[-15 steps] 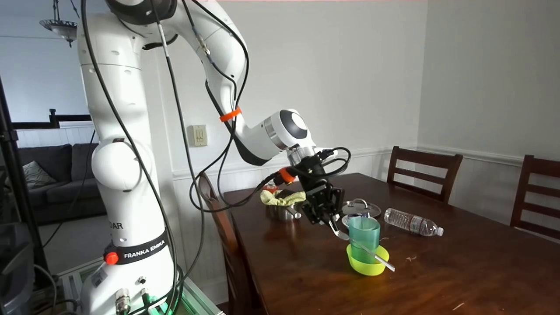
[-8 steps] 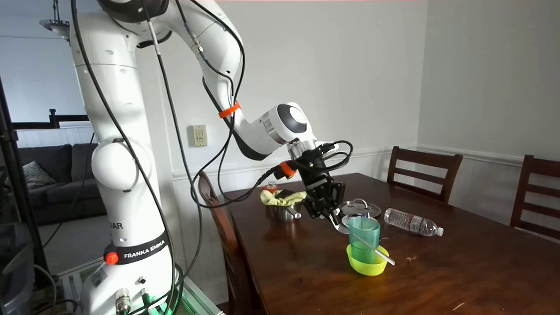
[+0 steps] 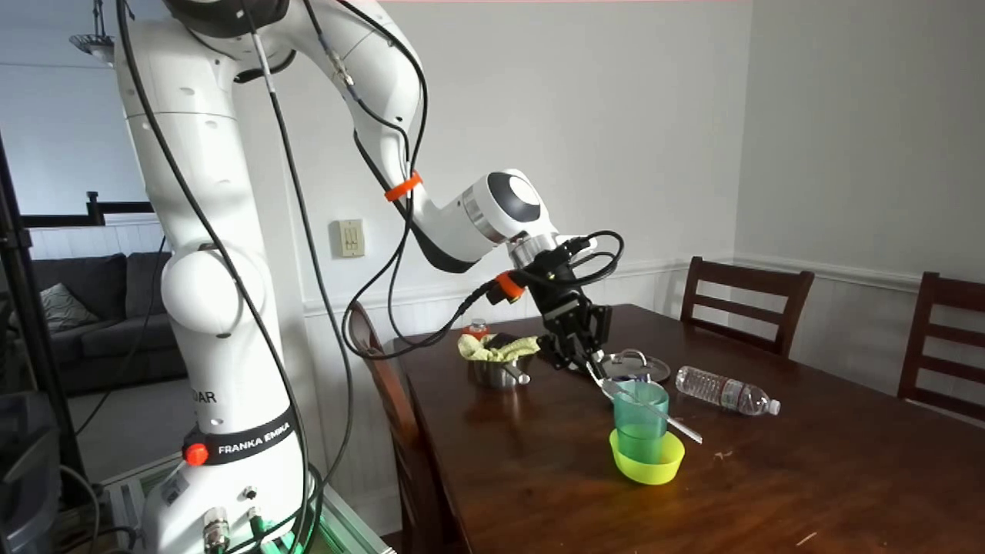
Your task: Pick up the silver fork and put it in the green cup
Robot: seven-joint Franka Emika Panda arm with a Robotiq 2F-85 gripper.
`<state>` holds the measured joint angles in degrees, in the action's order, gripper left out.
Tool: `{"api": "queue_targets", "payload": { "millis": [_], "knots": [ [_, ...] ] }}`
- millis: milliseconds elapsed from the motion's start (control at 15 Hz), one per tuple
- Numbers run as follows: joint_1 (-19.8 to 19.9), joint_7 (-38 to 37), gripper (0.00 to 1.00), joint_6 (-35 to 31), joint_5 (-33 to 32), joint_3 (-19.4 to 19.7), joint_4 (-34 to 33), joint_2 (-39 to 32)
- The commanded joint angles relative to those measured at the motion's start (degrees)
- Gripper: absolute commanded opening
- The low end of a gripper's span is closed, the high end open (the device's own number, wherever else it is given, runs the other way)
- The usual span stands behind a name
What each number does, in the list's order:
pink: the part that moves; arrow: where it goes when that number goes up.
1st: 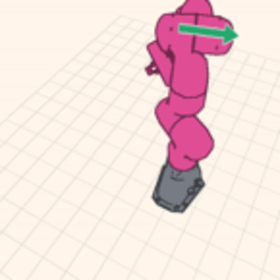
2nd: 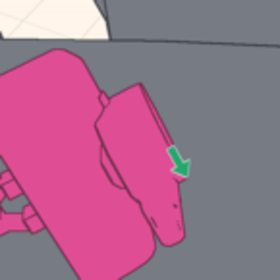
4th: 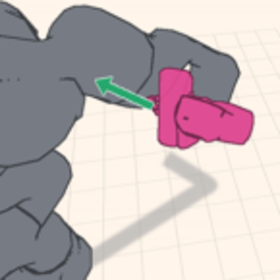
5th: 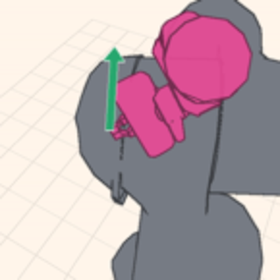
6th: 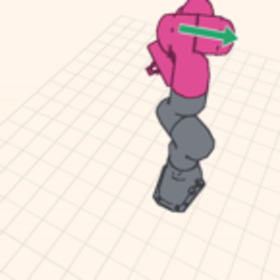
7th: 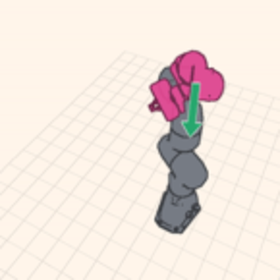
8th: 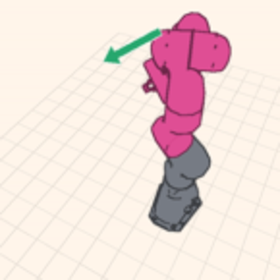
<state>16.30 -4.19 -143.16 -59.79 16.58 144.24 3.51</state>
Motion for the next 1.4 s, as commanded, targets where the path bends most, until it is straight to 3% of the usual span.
{"api": "queue_targets", "payload": {
  "millis": [0, 333, 1333],
  "knots": [
    [-0.43, 2.27, 0.02, 1.26, 0.59, -0.74, -0.05, 3.94],
    [-1.62, 5.71, 0.02, 0.92, 3.71, -1.64, -0.63, 5.55],
    [-4.54, 21.13, 0.02, 1.79, 21.84, -3.15, -2.09, 5.04]
  ]
}}
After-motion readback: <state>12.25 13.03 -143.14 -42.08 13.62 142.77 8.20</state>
